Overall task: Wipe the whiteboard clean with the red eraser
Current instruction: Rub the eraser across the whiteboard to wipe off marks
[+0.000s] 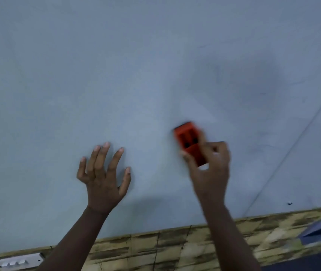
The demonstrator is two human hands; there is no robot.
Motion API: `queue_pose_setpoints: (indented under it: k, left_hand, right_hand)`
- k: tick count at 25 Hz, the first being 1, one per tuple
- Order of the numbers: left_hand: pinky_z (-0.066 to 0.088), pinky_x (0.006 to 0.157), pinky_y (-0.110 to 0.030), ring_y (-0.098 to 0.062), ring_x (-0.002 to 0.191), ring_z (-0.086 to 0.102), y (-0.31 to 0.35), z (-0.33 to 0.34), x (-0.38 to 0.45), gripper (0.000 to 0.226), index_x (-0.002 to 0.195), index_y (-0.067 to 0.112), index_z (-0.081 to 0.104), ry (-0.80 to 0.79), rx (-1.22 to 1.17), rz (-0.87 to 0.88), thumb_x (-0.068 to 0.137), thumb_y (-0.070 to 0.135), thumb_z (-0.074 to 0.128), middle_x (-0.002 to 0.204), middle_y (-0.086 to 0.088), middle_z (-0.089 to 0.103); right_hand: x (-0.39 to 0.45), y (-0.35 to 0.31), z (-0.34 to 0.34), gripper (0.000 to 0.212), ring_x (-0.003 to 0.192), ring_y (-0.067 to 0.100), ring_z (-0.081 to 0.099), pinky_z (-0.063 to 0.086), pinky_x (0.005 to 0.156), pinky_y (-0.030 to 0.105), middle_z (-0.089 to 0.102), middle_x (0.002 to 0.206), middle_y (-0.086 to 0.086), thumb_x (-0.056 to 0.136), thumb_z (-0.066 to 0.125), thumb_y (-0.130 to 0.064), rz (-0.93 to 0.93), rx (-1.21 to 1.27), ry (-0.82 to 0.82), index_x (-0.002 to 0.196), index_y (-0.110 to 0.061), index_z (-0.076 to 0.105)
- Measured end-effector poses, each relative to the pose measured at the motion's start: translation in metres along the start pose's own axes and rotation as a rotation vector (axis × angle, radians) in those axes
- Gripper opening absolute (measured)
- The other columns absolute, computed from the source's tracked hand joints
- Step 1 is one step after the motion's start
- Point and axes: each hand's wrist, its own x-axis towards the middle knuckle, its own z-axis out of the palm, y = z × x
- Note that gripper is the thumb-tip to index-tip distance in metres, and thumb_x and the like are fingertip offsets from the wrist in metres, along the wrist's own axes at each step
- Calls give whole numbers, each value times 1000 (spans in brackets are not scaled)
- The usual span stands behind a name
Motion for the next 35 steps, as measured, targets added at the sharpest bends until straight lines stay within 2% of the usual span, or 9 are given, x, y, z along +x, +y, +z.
queue_pose_setpoints:
  k: [3,6,10,15,19,23,26,29,35]
  left_hand:
    - [29,103,-51,-35,132,50,-12,-20,46,38,137,15,61,44,-51,-21,103,30,60,145,-9,50]
    - [26,109,-45,-37,134,52,-25,-35,123,34,136,11,62,151,-124,-25,106,26,54,141,-15,59]
    - [21,118,-45,-32,156,31,-23,-33,180,50,154,10,48,194,-55,-12,107,27,52,161,-18,44]
    - [20,121,-57,-32,162,19,-23,-24,174,62,165,14,32,121,28,-8,108,31,47,171,-17,28]
    - [17,125,-56,-33,163,18,-24,-23,174,63,166,12,31,122,54,15,108,33,46,173,-17,24]
    - [17,126,-57,-33,162,20,-22,-23,174,63,166,11,32,129,63,18,109,33,47,174,-16,23]
    - [15,127,-55,-33,162,21,-21,-24,174,63,166,11,32,129,70,16,109,34,47,174,-16,24]
    - [15,127,-56,-34,162,22,-21,-24,174,63,166,11,31,127,78,17,109,34,47,174,-16,24]
    - [16,127,-57,-34,162,23,-21,-23,174,64,166,11,31,137,84,19,108,34,47,174,-16,24]
  right_hand:
    - [61,50,-42,69,98,20,60,58,81,54,47,117,2,87,80,-38,280,170,276,150,-23,56]
    - [86,68,-64,72,101,5,59,59,85,50,48,121,-1,90,79,-38,368,198,336,155,-26,50]
    - [59,32,-32,61,102,29,56,54,88,53,46,115,1,88,79,-33,172,154,258,143,-15,61]
    - [-7,-44,32,67,107,23,51,49,87,43,51,125,3,85,79,-35,-229,25,-54,147,-31,54]
    - [11,-48,28,68,108,22,54,50,84,45,52,135,2,85,82,-32,-390,-21,-80,147,-27,54]
    - [76,-39,2,57,105,31,56,51,85,50,59,131,11,88,80,-27,-366,8,125,141,-13,64]
    - [135,-23,-25,59,111,35,56,50,98,42,55,129,14,93,77,-30,-180,50,317,146,-10,59]
    - [164,-20,-40,65,111,27,56,55,91,41,52,122,8,92,78,-32,-13,177,424,150,-14,56]
    - [107,-69,-2,62,98,26,56,51,82,46,58,114,1,84,83,-29,-334,119,154,142,-17,64]
